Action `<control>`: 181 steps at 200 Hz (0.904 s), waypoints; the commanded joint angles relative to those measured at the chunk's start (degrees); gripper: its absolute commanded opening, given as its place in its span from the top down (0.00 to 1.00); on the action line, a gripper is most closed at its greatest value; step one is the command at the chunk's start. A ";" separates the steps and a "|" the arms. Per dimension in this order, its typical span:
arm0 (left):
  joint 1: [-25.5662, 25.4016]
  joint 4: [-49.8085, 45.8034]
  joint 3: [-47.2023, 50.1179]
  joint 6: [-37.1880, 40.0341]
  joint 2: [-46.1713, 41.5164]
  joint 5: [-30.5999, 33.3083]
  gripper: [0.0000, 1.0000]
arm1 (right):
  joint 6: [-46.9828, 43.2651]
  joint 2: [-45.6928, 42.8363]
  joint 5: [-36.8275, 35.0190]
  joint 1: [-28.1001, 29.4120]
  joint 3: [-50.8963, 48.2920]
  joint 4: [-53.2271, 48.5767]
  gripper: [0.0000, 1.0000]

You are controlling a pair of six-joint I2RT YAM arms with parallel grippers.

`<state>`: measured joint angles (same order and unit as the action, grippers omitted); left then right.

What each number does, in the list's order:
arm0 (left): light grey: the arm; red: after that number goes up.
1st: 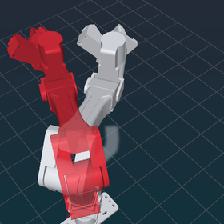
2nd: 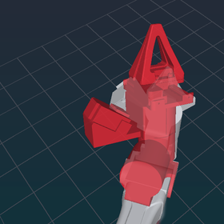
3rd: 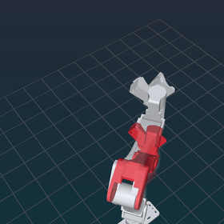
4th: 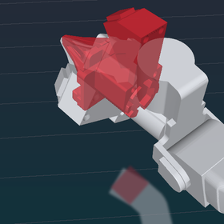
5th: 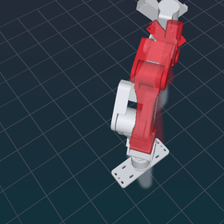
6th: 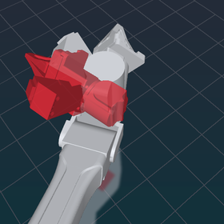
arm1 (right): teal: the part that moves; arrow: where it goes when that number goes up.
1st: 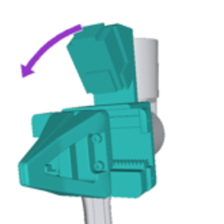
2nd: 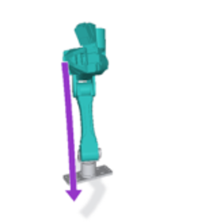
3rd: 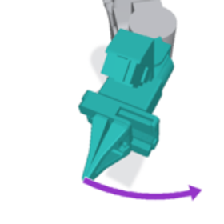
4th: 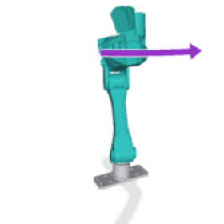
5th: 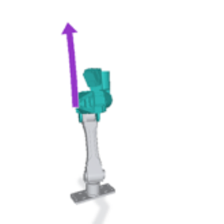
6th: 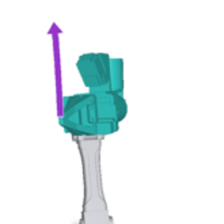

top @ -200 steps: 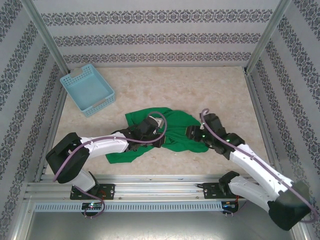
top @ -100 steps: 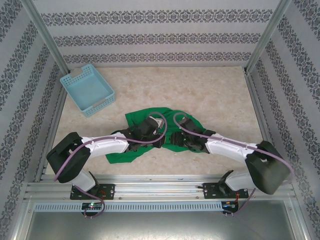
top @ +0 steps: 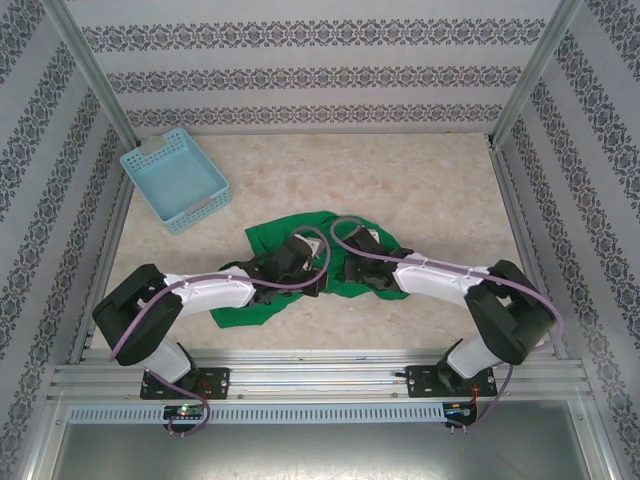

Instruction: Fold the inside-out t-shirt

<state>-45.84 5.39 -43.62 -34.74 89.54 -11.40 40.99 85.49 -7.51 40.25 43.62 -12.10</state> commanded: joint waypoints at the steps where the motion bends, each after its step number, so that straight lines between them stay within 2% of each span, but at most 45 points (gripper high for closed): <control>1: 1.43 0.46 -1.51 1.83 -0.08 0.65 0.97 | -1.49 -7.71 -0.67 -1.02 -2.02 -2.22 1.00; 24: 1.44 -5.44 -4.23 4.83 -0.06 4.12 0.94 | -0.09 -14.29 2.84 -2.98 -6.15 -2.17 1.00; 51: 0.82 -12.78 -6.09 8.78 -1.52 8.56 0.74 | 0.05 -18.82 8.51 -4.35 -9.68 0.52 1.00; 87: -4.88 -23.47 -8.21 10.75 -6.86 21.91 0.60 | -0.84 -23.16 10.77 -4.15 -8.59 1.10 1.00; 108: -8.94 -22.26 -8.92 9.19 -8.50 22.08 0.58 | -1.80 -24.76 10.56 -4.00 -7.21 0.74 1.00; 133: -12.82 -18.80 -12.13 6.09 -4.45 20.83 0.58 | -1.91 -23.58 11.34 -3.95 -5.27 0.64 1.00; 157: -13.13 -16.50 -14.14 1.76 0.67 21.06 0.61 | -1.02 -23.07 12.42 -3.87 -4.84 2.13 1.00; 181: -11.83 -17.55 -15.24 -0.44 4.40 24.36 0.53 | -0.57 -23.93 11.61 -3.97 -4.94 1.53 1.00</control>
<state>-58.76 -11.33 -57.52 -30.87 90.45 8.64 40.18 62.08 3.81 36.14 37.30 -10.92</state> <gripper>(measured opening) 0.448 0.060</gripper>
